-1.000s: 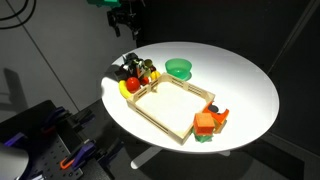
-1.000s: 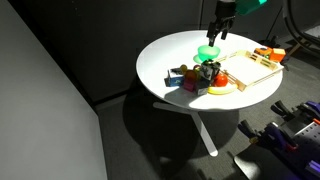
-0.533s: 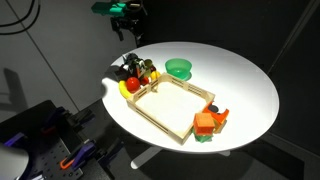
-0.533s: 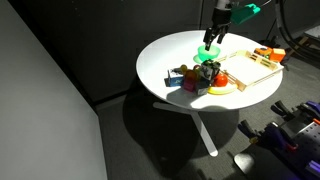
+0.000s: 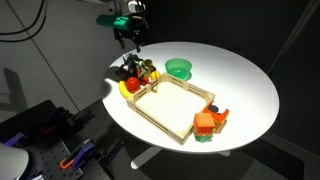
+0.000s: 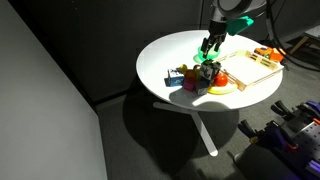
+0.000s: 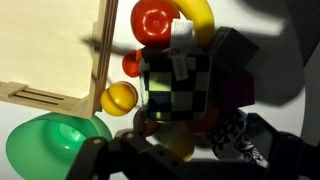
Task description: Put the white and orange dice in the green bowl
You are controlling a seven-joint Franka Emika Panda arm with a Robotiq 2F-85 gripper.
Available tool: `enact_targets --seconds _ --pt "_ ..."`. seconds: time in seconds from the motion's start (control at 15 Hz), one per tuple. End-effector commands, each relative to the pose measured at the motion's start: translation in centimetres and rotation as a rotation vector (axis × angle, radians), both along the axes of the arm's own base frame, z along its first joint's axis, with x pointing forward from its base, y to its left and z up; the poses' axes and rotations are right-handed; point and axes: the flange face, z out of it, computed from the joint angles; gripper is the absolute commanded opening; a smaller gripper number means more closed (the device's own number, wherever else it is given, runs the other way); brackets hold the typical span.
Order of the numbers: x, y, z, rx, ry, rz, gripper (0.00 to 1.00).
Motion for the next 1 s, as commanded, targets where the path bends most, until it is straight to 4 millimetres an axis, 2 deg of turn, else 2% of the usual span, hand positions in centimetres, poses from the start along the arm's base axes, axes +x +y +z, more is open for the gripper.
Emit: enact_targets --seconds 0.0,0.93 --pt "0.1 -0.3 -1.2 -0.017 -0.011 0.002 1.00" --pt "0.1 -0.7 -5.9 -0.044 -0.013 0.031 1.00"
